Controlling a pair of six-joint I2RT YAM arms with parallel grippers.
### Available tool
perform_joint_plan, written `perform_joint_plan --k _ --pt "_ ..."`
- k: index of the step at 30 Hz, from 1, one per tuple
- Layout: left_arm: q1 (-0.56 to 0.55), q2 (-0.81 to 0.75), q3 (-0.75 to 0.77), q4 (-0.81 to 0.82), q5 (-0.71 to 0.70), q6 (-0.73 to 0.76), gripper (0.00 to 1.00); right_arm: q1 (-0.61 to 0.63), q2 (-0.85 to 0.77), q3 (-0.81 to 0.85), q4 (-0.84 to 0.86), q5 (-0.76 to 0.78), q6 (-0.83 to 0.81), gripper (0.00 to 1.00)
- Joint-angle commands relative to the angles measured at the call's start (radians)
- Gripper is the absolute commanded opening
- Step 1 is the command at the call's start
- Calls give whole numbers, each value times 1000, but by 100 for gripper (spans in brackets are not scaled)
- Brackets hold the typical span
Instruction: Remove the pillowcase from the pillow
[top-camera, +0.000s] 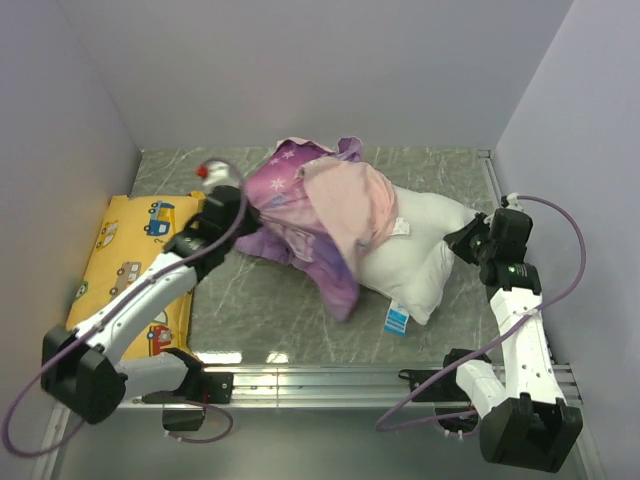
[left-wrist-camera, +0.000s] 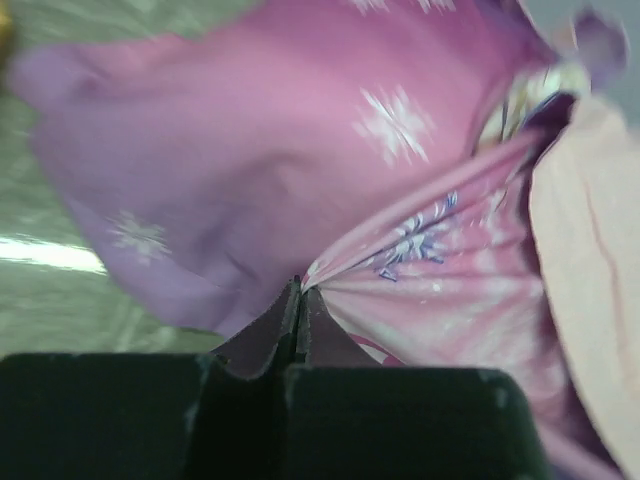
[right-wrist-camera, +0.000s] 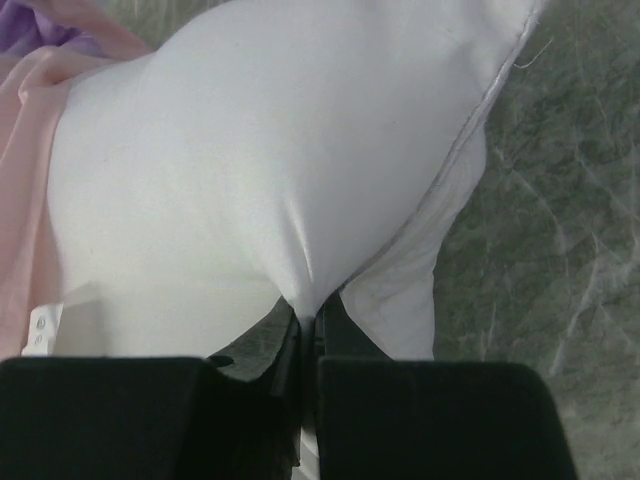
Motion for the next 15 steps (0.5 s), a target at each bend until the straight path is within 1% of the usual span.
perform_joint_plan --k 1,2,5,6,7,9,10,11,12,13,15 --pt "181 -136 -35 -36 -3 31 0 -57 20 65 41 61 -18 0" --pt "242 -170 -43 -35 13 26 0 -68 27 66 43 55 -18 0" --pt "269 -183 -78 16 94 40 0 -94 58 70 61 -6 -11 0" --pt "264 -170 -80 16 153 37 0 -92 70 73 63 -17 -14 0" --pt "255 -155 -88 19 166 31 1 -92 77 77 71 -46 -17 0" --pt "182 -124 -108 46 169 19 0 -82 93 91 65 -59 -24 0" --pt "146 -115 -124 71 134 13 1 -60 95 111 48 -44 -32 4" --pt "81 -95 -129 80 116 10 0 -48 94 122 40 -40 -34 22" --pt "54 -80 -129 85 107 5 1 -33 83 149 25 -33 -35 32" --pt "33 -65 -129 95 96 -4 0 1 77 166 15 -19 -32 51" --pt "-15 -29 -128 102 87 -12 1 53 63 230 -24 47 -34 62"
